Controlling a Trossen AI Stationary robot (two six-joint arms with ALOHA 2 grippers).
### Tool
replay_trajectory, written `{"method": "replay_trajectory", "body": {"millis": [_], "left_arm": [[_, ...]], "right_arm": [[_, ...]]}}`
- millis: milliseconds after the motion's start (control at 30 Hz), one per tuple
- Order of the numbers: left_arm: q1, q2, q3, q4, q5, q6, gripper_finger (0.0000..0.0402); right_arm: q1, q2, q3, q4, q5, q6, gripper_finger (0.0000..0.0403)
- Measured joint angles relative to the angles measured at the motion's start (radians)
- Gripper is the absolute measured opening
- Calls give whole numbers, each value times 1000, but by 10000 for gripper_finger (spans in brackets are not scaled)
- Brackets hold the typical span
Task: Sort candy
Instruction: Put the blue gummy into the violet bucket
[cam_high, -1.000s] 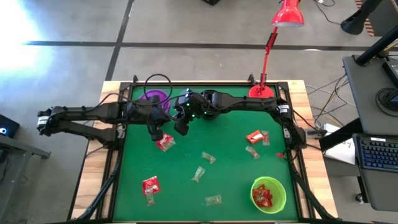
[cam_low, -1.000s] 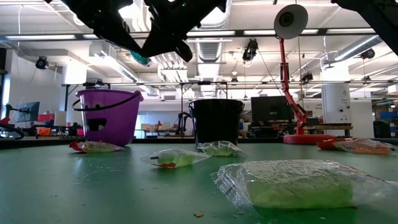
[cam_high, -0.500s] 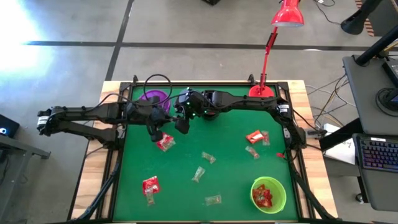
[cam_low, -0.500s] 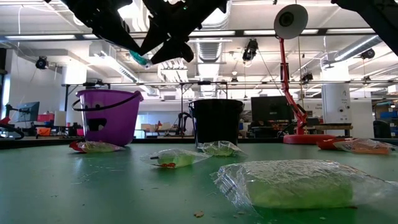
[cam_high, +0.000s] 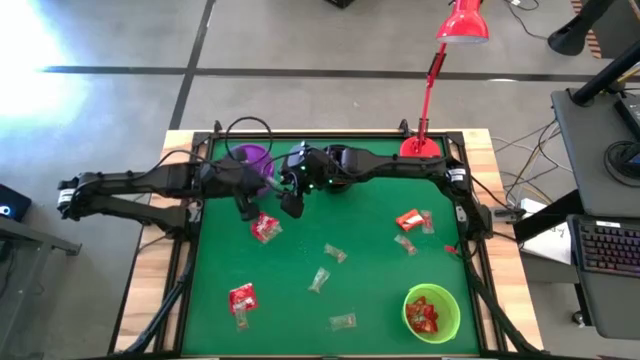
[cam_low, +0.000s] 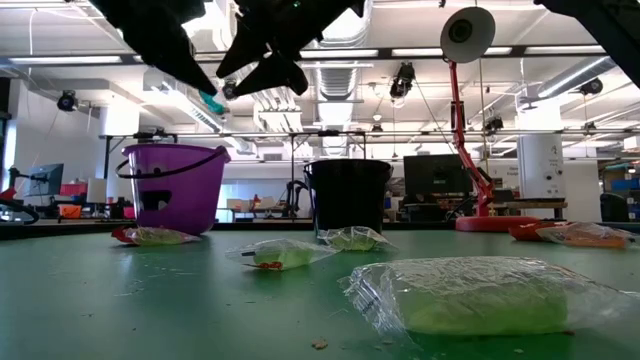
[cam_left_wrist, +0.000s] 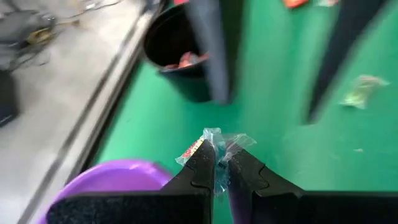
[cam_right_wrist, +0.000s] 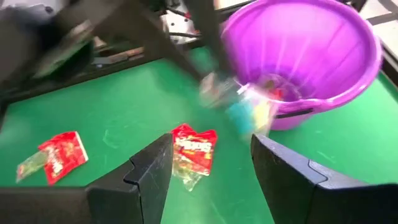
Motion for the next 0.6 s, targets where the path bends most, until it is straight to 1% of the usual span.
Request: {"method": "replay_trajectory", "body": {"millis": [133,233,333,467,600], "left_arm": [[28,-18,0,-64,-48,-31,2],[57,-28,0,-124,-55,-63,2],[88,-30,0,-178,-60,-80,2],[125,-30,0,-197,-118,-85,2],[162,-28,0,-197,-121,-87,2]], "right_arm": [[-2,0,0,-7,2,-20,208],[-7,0,0,-7,7,-66,208],[-7,0,0,-10,8,-70,208],[-6,0,0,-10,8,-46,208],[-6,0,0,-9,9,-46,208]]}}
